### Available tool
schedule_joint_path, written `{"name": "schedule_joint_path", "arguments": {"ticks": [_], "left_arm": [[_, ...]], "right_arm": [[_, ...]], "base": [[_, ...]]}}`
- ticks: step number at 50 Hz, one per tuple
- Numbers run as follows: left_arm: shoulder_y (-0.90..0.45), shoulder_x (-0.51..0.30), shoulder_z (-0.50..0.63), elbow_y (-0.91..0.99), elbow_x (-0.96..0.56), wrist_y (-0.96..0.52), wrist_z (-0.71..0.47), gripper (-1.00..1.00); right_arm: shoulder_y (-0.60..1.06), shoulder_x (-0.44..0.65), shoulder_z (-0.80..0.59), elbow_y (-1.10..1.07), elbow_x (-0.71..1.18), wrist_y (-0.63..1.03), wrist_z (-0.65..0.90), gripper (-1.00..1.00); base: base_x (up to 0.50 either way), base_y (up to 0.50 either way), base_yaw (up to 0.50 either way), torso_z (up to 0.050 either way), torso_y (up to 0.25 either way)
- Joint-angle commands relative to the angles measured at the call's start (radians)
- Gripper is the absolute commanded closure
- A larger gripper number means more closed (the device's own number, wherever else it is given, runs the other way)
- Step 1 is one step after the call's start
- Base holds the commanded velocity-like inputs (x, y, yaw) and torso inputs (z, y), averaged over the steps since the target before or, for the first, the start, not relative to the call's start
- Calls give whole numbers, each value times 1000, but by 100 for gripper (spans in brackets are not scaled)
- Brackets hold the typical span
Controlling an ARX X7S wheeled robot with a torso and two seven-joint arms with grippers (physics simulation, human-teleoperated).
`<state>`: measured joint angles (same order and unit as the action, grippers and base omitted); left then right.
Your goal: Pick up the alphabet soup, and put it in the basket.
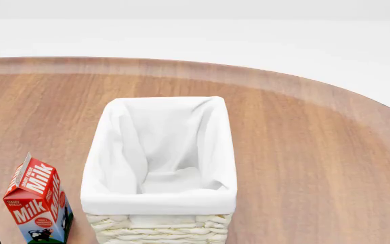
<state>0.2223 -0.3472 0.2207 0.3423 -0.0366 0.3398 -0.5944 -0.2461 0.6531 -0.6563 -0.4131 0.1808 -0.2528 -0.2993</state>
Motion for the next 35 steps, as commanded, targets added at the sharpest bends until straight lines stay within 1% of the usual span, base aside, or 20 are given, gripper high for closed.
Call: {"name": "schedule_joint_path", "arguments": {"ticks": [1,21,35], "left_arm": [[1,-3,3,3,1,-2,-3,-100],[-4,-5,11,-1,4,-4,-7,-100],[-6,-8,15,-2,3,-5,-9,-100]], "right_arm": [[-10,-5,-24,20,-79,5,11,-100],[-38,-5,-36,58,-160,9,55,-100],[-30,-13,-53,74,-182,10,51,-100]], "base": [[0,0,0,0,0],[0,0,0,0,0],[0,0,0,0,0]]}}
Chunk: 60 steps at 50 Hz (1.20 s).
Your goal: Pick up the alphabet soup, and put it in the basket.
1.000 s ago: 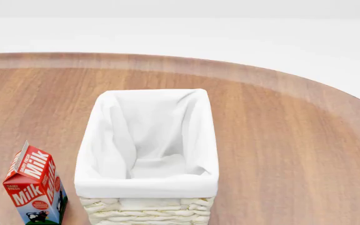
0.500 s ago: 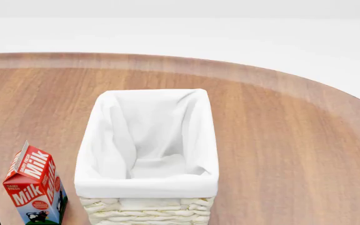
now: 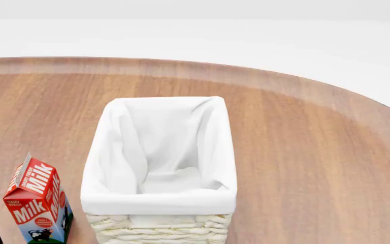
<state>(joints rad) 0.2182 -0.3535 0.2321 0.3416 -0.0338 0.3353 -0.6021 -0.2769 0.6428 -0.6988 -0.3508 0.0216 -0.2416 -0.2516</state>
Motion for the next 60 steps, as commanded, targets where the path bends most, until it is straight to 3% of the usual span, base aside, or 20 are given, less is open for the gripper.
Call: {"name": "schedule_joint_path", "arguments": {"ticks": [1,36,60], "left_arm": [[-2,-2,4,-1,0,-1,-2,-100],[-7,-8,14,-7,2,-1,-11,-100],[-8,-14,19,-8,2,-1,-17,-100]], "right_arm": [[-1,1,-11,12,-24,-9,3,-100],[22,7,-43,82,-57,-81,-19,-100],[47,-15,-56,129,-68,-40,-22,-100]], "base": [[0,0,0,0,0],[0,0,0,0,0],[0,0,0,0,0]]}}
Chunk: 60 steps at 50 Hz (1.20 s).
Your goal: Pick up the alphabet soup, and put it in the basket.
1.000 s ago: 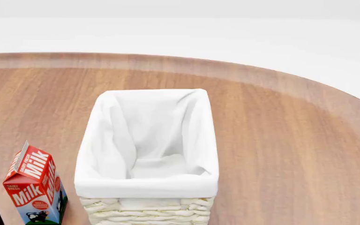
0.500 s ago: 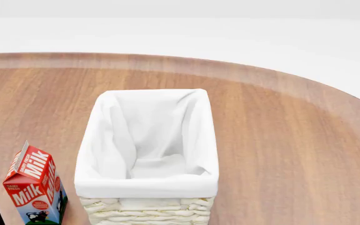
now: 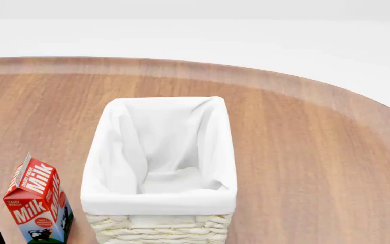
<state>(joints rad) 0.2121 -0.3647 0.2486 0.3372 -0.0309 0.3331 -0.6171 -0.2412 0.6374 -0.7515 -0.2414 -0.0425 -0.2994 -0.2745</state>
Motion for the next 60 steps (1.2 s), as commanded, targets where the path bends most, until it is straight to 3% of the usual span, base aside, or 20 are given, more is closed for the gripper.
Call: {"name": "schedule_joint_path", "arguments": {"ticks": [1,60], "left_arm": [[-1,-3,3,-3,-1,2,-2,-100],[-5,-13,14,-6,-3,6,-17,-100]], "right_arm": [[12,-10,-4,21,-4,17,1,-100],[77,-56,-30,83,-27,74,-4,-100]], "base": [[0,0,0,0,0],[0,0,0,0,0]]}}
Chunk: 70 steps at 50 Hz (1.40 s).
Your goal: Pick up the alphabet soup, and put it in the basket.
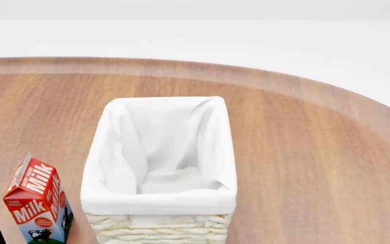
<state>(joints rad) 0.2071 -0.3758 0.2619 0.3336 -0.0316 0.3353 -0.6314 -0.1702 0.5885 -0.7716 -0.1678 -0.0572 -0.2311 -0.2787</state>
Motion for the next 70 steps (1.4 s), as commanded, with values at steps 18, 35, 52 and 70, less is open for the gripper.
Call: {"name": "schedule_joint_path", "arguments": {"ticks": [18,35,52,70], "left_arm": [[-1,-5,5,-2,-1,0,-7,-100],[-2,-9,7,1,-2,0,-11,-100],[-1,-12,9,2,-2,2,-16,-100],[-1,-15,13,3,-1,1,-20,-100]], "right_arm": [[18,-21,-21,49,-40,13,12,-100],[30,-26,-28,56,-50,23,12,-100],[46,-44,-43,90,-72,29,16,-100],[58,-49,-42,99,-69,48,18,-100]], "base": [[0,0,0,0,0],[0,0,0,0,0],[0,0,0,0,0],[0,0,0,0,0]]}}
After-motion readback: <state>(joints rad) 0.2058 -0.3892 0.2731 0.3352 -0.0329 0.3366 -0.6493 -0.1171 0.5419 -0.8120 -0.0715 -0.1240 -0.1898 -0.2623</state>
